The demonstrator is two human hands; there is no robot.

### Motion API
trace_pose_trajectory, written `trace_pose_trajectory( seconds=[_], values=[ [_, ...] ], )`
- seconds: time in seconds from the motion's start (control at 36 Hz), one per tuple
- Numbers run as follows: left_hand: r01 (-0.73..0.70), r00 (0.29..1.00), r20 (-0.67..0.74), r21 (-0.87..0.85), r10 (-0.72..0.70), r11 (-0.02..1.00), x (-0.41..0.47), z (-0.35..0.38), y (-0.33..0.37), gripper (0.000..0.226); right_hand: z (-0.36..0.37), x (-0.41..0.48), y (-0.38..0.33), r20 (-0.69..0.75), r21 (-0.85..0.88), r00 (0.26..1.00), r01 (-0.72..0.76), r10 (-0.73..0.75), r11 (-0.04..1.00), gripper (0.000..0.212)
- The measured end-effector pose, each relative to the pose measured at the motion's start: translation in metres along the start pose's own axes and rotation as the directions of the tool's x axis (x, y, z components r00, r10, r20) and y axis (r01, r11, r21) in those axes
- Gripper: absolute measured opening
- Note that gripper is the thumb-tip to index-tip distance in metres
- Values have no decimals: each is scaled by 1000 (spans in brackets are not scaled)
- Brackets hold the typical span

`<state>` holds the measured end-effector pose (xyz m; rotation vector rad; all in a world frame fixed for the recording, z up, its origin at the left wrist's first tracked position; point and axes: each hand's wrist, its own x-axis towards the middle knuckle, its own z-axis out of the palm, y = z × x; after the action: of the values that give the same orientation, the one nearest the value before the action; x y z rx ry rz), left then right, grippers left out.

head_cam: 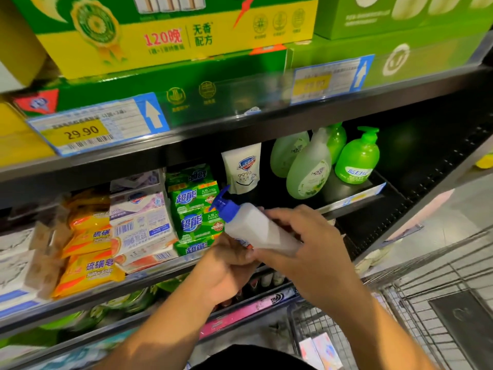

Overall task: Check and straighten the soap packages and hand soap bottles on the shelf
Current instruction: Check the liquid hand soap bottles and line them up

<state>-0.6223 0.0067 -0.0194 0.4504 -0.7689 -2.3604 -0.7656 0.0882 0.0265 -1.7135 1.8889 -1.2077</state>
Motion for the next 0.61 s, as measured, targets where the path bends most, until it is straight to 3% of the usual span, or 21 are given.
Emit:
trace_pose_trajectory(
  seconds=[0.08,0.14,0.22,0.28,0.33,0.5,0.61],
  values=[
    [3,999,-48,-38,-5,999,-1,-9,-3,77,2,0,-1,36,-35,999,36,-35,999,61],
    [3,999,-51,35,-1,999,-2,-10,-2,77,-2,3,0,45,-6,999,7,-7,1000,55],
    [-76,993,-62,276,97,958,-2,-2,8,63,-14,10,7,89,207,992,-107,90,972,44],
    [-138,977,-86,452,197,881,2,9,20,50,-20,15,14,182,432,974,-199,131,880,43],
    [-169,954,-93,616,285,769,7,22,32,55,-20,21,24,228,501,966,-224,123,836,43],
    [-91,869,-185,851,459,517,25,32,58,68,-5,61,39,258,486,963,-196,74,852,34],
    [-64,799,-209,903,563,425,39,20,69,54,9,96,57,230,356,967,-188,109,916,29]
  ],
)
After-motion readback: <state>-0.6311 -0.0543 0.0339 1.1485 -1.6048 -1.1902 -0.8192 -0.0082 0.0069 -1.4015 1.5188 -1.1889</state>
